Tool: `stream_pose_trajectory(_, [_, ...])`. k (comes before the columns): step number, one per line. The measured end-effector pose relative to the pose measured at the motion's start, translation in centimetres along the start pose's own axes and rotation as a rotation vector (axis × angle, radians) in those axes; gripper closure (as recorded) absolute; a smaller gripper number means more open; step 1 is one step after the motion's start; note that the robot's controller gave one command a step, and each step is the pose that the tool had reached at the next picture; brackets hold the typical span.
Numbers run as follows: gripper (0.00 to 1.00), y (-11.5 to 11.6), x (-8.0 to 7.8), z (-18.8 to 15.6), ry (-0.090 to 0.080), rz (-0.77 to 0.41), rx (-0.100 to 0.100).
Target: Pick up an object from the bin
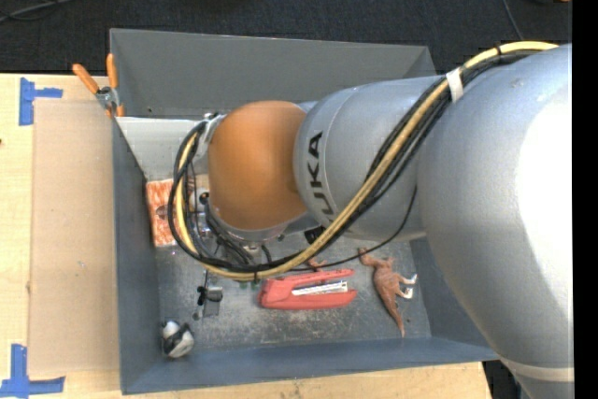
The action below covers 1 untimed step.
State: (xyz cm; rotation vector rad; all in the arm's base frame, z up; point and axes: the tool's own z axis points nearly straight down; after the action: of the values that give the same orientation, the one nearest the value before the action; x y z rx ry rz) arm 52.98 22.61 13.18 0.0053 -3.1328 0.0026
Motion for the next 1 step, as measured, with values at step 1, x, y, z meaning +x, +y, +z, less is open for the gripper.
stream_pose_trajectory(1, [0.0,-0.11,-0.21,-0.46,-0.007,0.005,-0.002])
